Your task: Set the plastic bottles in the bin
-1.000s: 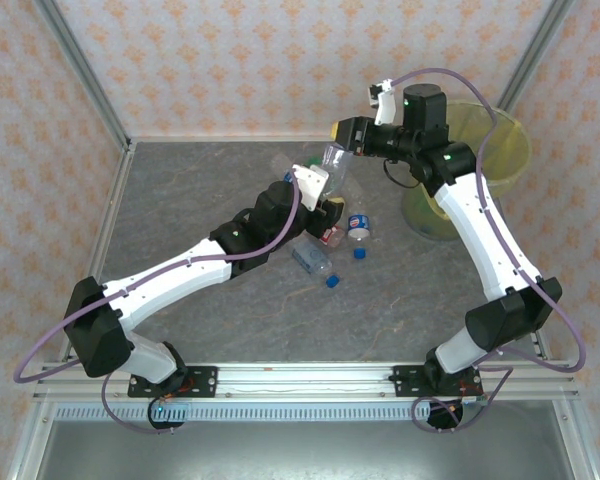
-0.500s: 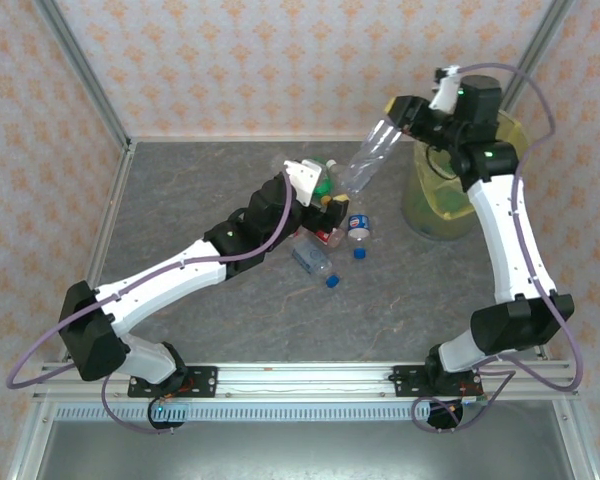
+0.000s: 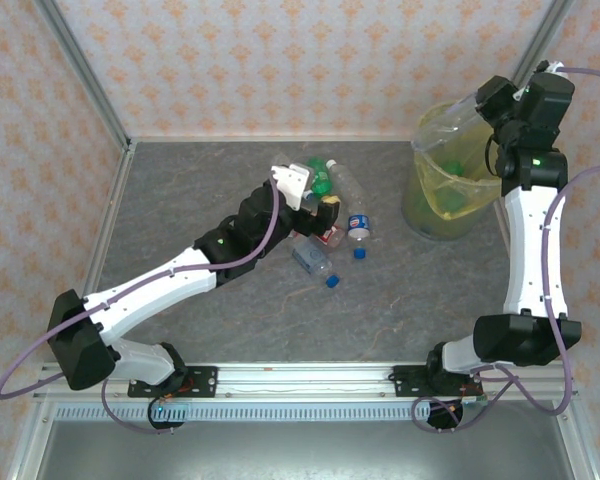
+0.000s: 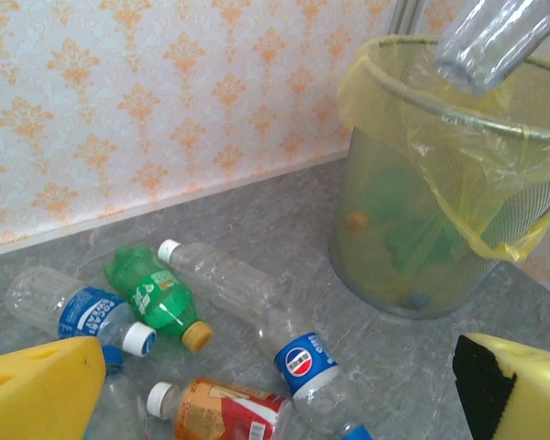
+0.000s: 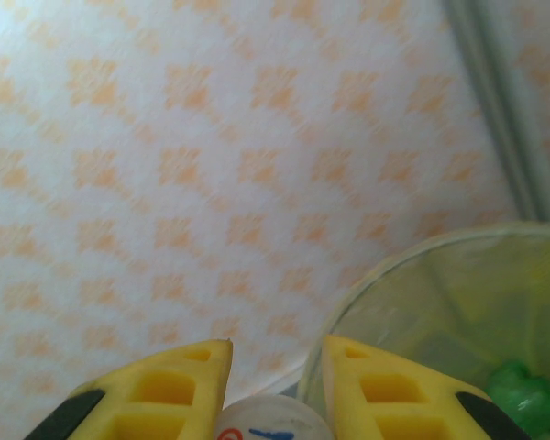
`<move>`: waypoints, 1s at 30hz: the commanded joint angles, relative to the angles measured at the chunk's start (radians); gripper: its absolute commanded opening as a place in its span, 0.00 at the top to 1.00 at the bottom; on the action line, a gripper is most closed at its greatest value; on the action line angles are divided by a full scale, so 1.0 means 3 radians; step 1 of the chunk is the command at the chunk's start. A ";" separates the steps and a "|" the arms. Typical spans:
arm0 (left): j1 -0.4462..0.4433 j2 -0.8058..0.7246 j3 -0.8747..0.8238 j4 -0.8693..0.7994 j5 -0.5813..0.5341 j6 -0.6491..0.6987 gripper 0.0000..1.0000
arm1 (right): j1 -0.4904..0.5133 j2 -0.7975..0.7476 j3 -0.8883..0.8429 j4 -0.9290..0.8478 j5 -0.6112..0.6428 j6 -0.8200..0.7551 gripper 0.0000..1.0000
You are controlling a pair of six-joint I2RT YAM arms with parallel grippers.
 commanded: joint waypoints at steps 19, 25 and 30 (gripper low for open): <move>0.0115 -0.0256 -0.0232 0.0181 -0.0094 -0.0150 0.01 | 0.0042 0.0460 0.0142 0.0173 0.0928 -0.0649 0.68; 0.0140 -0.0296 -0.0260 0.0125 -0.0111 -0.0181 0.01 | 0.0176 0.0600 0.0312 -0.0006 0.0857 -0.0773 0.00; 0.0189 -0.0309 -0.0273 0.0095 -0.0121 -0.0245 0.01 | 0.0218 0.0529 0.0312 0.0010 0.0861 -0.0737 0.00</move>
